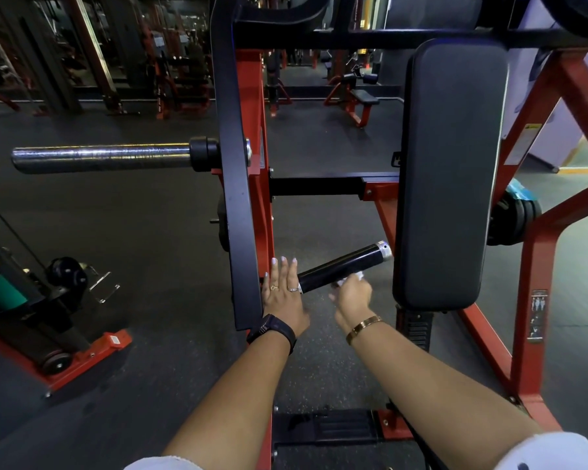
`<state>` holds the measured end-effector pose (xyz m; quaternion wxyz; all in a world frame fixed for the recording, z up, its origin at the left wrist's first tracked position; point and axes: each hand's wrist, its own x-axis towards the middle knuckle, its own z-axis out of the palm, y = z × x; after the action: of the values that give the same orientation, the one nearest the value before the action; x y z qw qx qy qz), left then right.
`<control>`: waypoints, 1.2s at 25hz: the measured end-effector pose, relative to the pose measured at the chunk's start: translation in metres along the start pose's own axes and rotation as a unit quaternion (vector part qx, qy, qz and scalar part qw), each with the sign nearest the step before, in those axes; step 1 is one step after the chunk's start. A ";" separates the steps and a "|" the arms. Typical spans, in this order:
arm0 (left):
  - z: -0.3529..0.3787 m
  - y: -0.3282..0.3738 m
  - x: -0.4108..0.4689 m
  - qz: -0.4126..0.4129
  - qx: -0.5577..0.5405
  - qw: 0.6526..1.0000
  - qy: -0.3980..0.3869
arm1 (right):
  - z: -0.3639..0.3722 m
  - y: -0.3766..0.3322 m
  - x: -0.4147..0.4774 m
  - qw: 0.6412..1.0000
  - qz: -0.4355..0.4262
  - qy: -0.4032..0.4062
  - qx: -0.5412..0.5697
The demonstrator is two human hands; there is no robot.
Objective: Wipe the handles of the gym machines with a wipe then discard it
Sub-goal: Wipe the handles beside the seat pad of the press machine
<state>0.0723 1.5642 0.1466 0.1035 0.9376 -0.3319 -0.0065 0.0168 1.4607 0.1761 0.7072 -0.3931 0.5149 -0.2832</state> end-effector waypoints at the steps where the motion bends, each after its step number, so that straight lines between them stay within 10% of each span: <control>1: 0.000 0.000 0.000 -0.001 0.004 1.000 0.001 | 0.005 0.008 -0.011 0.999 0.028 -0.033 -0.001; 12: 0.004 0.000 0.004 -0.011 0.041 0.999 0.005 | 0.007 -0.025 -0.044 0.965 0.183 -0.143 -0.122; 16: 0.003 -0.001 0.005 -0.009 0.022 1.000 0.015 | 0.000 -0.009 -0.042 0.968 -0.096 -0.069 -0.220; 18: 0.003 0.000 0.005 -0.008 0.010 1.000 0.014 | -0.006 0.000 -0.040 0.887 -0.366 -0.047 -0.278; 21: -0.001 0.000 0.009 -0.005 -0.047 0.999 0.022 | 0.001 0.009 -0.027 0.658 -0.630 -0.060 -0.407; 24: -0.007 -0.001 0.010 -0.014 -0.129 0.991 0.039 | 0.001 0.022 -0.013 0.504 -0.644 -0.116 -0.564; 30: -0.012 0.000 0.005 -0.063 -0.245 0.966 0.057 | -0.049 0.036 0.020 0.328 -0.701 -0.126 -0.620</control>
<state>0.0771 1.5636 0.1584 0.3480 0.9015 -0.2539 -0.0403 -0.0234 1.4512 0.1275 -0.1452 -0.9644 -0.0202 -0.2199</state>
